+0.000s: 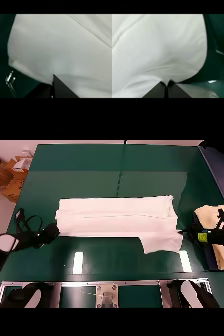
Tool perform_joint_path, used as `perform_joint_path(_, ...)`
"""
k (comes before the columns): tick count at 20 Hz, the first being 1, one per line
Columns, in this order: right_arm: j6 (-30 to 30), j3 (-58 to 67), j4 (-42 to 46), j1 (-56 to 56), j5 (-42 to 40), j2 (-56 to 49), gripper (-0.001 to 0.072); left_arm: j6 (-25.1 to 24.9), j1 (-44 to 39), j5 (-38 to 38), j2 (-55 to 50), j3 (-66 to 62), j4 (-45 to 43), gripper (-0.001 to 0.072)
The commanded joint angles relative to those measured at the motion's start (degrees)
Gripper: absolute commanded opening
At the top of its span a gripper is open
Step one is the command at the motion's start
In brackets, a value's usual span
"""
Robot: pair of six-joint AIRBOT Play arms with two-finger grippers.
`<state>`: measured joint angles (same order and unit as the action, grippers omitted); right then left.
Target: Fold the shirts.
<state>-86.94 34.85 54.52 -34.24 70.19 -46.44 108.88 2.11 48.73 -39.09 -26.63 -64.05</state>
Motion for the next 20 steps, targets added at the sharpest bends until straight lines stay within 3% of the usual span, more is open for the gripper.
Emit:
perform_joint_path(1, -0.5, 5.86, -4.7, 5.09, -5.22, -4.15, 0.0013, -3.04, 0.13, 0.48, -7.48, -7.21, -1.05, 0.0018)
perform_joint_path(8, -0.46, 27.8, -8.31, 13.62, -12.28, -32.41, 0.0013, -8.72, -0.57, -3.08, -35.17, -32.46, 0.81, 0.0019)
perform_joint_path(13, -0.46, 39.08, -11.37, 17.64, -19.5, -50.07, 0.0015, -11.41, -3.13, -11.58, -56.04, -47.6, 5.14, 0.0024)
perform_joint_path(14, -0.46, 40.92, -11.69, 17.55, -20.09, -52.26, 0.0037, -11.45, -2.84, -13.11, -57.61, -49.11, 5.35, 0.0285)
perform_joint_path(15, 0.17, 42.95, -11.67, 17.0, -19.58, -53.7, 0.0208, -11.23, -2.62, -14.73, -58.07, -49.77, 5.35, 0.072)
perform_joint_path(16, 2.45, 44.87, -11.52, 15.93, -18.45, -54.25, 0.0294, -11.3, -1.97, -15.04, -57.79, -50.42, 5.49, 0.0689)
perform_joint_path(17, 4.76, 46.77, -11.28, 14.43, -16.61, -54.29, 0.0312, -11.52, -1.03, -13.88, -57.44, -51.71, 5.44, 0.0686)
perform_joint_path(19, 10.16, 51.32, -10.05, 9.81, -8.76, -54.29, 0.0523, -11.93, 1.77, -6.71, -57.07, -55.36, 5.27, 0.0686)
perform_joint_path(20, 13.05, 52.7, -9.11, 7.45, -5.22, -54.29, 0.0551, -11.91, 3.02, -2.64, -56.78, -56.92, 5.31, 0.0685)
